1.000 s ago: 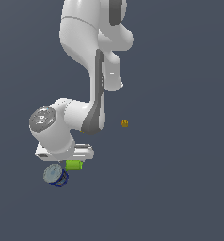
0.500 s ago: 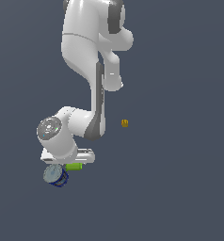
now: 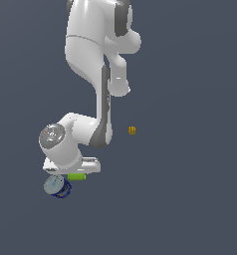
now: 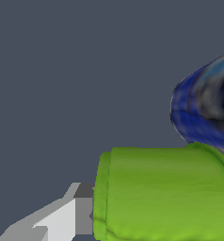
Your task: Pick up a designated object from a clutter of objects.
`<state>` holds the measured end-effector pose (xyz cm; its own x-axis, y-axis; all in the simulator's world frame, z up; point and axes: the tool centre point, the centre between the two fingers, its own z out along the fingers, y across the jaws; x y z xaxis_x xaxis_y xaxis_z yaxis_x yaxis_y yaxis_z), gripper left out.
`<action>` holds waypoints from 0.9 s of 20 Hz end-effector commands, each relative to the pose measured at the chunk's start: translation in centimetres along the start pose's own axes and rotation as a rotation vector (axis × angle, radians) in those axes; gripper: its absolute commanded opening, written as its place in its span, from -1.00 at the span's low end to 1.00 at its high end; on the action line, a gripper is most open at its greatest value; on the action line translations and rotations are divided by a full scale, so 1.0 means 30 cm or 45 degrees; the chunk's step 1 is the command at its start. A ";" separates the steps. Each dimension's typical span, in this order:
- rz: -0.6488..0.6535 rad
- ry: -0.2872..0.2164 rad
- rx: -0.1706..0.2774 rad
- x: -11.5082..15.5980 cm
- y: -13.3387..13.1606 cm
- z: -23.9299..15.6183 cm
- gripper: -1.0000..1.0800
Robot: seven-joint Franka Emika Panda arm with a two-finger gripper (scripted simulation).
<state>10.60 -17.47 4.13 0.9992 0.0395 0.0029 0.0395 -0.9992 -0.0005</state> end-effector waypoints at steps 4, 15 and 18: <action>-0.001 0.000 -0.001 0.000 -0.001 -0.002 -1.00; -0.001 0.000 -0.001 -0.010 -0.058 -0.127 -1.00; 0.000 -0.001 0.000 -0.015 -0.091 -0.201 -1.00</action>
<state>10.06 -15.26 8.92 0.9992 0.0393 0.0002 0.0393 -0.9992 -0.0006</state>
